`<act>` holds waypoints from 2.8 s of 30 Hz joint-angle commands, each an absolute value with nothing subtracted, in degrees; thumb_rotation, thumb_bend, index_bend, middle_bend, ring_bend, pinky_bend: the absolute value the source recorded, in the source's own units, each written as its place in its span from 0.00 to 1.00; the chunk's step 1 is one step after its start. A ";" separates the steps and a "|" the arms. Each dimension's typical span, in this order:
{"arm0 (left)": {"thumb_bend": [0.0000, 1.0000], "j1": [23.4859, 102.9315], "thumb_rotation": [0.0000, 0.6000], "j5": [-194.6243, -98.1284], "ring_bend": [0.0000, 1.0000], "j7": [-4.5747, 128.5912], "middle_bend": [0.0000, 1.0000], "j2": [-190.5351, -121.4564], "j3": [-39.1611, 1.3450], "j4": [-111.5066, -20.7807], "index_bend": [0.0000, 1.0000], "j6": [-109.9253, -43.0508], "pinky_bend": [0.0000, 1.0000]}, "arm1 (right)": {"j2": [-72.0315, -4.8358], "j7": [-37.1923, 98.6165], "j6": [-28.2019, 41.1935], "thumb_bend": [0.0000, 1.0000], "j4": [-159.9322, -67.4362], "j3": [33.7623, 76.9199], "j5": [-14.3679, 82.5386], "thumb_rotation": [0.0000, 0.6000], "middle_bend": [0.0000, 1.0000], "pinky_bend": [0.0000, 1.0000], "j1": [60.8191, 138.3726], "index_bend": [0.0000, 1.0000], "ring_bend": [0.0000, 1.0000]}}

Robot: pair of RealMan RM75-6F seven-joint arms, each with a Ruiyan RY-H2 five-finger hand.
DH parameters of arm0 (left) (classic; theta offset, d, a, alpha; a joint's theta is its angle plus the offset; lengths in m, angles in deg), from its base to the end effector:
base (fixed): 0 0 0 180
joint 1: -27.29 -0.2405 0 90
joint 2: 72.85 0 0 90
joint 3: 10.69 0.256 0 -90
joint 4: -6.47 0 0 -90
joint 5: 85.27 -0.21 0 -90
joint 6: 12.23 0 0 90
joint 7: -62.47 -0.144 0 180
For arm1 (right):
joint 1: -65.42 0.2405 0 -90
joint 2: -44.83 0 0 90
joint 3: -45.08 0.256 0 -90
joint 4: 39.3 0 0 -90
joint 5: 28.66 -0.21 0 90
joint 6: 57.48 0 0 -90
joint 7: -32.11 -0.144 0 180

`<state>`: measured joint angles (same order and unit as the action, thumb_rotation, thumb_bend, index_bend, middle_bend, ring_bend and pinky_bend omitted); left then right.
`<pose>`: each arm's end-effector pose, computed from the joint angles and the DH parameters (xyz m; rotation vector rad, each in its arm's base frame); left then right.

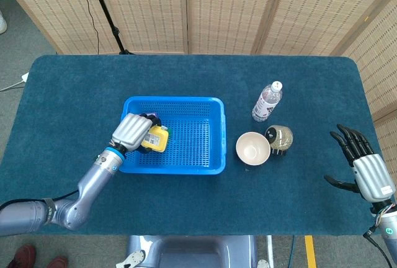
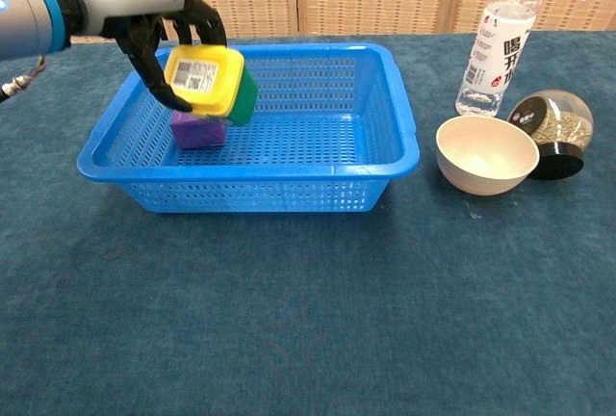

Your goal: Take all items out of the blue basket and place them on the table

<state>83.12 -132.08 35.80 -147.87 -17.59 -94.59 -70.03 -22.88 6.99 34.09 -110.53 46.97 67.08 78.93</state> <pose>-0.0922 0.3565 0.0387 -1.9167 -0.8953 -0.8750 -0.3146 -0.2296 0.1772 1.5448 -0.7956 1.2489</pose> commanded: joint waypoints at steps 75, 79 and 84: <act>0.12 83.47 1.00 -124.04 0.00 40.44 0.00 -156.65 -17.56 -75.15 0.00 -57.53 0.00 | -23.04 6.57 32.03 0.00 -110.57 46.85 67.40 1.00 0.00 0.06 79.39 0.00 0.00; 0.12 83.70 1.00 -123.59 0.00 40.91 0.00 -157.98 -17.62 -72.31 0.00 -56.13 0.00 | -23.21 6.79 31.70 0.00 -110.52 46.82 67.40 1.00 0.00 0.06 79.53 0.00 0.00; 0.12 84.22 1.00 -123.40 0.00 41.48 0.00 -159.41 -17.76 -70.08 0.00 -54.11 0.00 | -23.33 6.97 31.31 0.00 -110.46 46.81 67.23 1.00 0.00 0.06 79.62 0.00 0.00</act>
<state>83.98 -123.51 41.32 -158.90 -17.73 -70.72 -54.66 -23.33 6.97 31.31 -110.46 46.81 67.23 79.61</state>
